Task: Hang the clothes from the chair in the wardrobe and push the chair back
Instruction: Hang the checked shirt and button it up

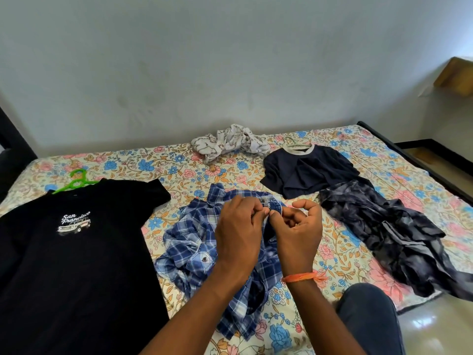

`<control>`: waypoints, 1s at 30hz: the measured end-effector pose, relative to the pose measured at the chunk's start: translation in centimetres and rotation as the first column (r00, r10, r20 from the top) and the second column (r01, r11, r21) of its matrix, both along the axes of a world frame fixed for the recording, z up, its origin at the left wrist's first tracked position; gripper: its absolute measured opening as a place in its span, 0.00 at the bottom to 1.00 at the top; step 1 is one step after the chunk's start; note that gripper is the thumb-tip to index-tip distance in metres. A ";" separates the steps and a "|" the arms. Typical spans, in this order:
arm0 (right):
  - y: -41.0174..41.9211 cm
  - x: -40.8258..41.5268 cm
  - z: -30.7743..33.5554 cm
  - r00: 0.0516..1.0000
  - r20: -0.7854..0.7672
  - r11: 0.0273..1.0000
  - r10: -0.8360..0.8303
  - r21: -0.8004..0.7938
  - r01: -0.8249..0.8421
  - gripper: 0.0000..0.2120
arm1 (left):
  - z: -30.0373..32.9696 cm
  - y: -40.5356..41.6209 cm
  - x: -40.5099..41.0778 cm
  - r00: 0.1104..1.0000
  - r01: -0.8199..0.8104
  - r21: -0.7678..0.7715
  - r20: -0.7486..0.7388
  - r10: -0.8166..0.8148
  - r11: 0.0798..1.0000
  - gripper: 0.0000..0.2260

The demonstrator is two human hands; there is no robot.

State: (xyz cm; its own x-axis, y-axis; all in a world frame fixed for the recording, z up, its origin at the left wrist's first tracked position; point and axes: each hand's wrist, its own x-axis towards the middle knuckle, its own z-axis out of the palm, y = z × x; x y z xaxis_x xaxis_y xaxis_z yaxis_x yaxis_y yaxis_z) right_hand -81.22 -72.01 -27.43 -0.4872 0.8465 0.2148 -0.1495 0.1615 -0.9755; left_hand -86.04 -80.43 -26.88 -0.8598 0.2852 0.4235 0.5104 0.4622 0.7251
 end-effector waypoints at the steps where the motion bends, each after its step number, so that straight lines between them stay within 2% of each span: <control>1: 0.0 0.0 -0.1 1.000 -0.002 1.000 -0.003 0.007 0.003 0.19 | 0.0 0.0 0.1 1.000 0.020 0.035 0.020 -0.021 0.999 0.03; 3: -0.1 0.1 -0.1 1.000 -0.007 1.000 -0.005 0.029 0.006 0.19 | 0.0 0.0 0.2 0.998 0.045 0.095 0.043 -0.049 0.994 0.05; 7: -0.3 0.3 -0.1 1.000 -0.004 0.996 -0.024 0.081 0.024 0.18 | 0.5 0.1 0.6 0.994 0.068 0.119 0.082 -0.078 0.991 0.06; 12: -0.2 0.9 0.3 0.998 -0.010 0.990 0.054 0.128 -0.053 0.17 | 0.6 -0.2 -0.6 0.932 0.106 0.227 0.316 -0.177 0.968 0.06; 16: 0.1 1.4 0.6 0.980 -0.019 0.978 0.197 0.075 -0.195 0.17 | 0.5 -0.7 -1.7 0.912 0.134 0.247 0.347 -0.217 0.960 0.06; 21: 1.1 1.5 0.8 0.972 -0.051 0.972 0.229 0.058 -0.226 0.16 | 1.0 -0.9 -1.5 0.896 0.179 0.279 0.350 -0.273 0.944 0.06; 23: 1.1 1.4 0.6 0.978 -0.042 0.976 0.202 0.093 -0.198 0.15 | 1.0 -0.9 -1.5 0.852 0.158 0.341 0.426 -0.303 0.927 0.05; 26: 0.9 1.2 0.2 0.993 -0.005 0.964 0.117 0.241 -0.113 0.15 | 1.5 -1.0 -1.5 0.714 0.113 0.452 0.583 -0.388 0.885 0.07; 28: 0.8 1.1 -0.2 0.998 0.011 0.929 0.066 0.363 -0.066 0.14 | 1.8 -1.2 -1.5 0.651 0.147 0.489 0.607 -0.456 0.860 0.09; 30: 0.6 1.1 -0.5 0.999 0.002 0.890 0.035 0.454 -0.033 0.12 | 2.1 -1.4 -1.4 0.634 0.196 0.498 0.593 -0.496 0.845 0.09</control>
State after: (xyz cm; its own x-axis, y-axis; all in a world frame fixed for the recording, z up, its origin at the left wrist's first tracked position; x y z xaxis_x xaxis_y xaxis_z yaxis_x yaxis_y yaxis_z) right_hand -80.14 -71.44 -27.94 -0.5115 0.6387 0.5749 -0.1683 0.5816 -0.7959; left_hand -87.46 -81.85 -24.78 -0.8061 0.5832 -0.1002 -0.1288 -0.0076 0.9916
